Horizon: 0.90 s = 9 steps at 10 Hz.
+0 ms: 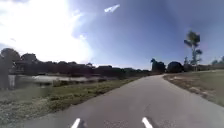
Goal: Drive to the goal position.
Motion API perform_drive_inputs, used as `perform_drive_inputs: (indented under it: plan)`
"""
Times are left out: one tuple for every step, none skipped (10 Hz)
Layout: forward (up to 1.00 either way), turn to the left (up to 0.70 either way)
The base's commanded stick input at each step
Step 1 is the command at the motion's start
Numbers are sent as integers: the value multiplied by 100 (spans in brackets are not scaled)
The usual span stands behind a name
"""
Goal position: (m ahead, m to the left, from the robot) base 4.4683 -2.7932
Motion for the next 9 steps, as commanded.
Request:
perform_drive_inputs:
  plan:
    - [70, 0]
    - [70, 0]
    - [70, -18]
    - [70, -35]
    - [70, -35]
    - [70, -35]
    - [70, -35]
    - [70, -24]
    - [70, -6]
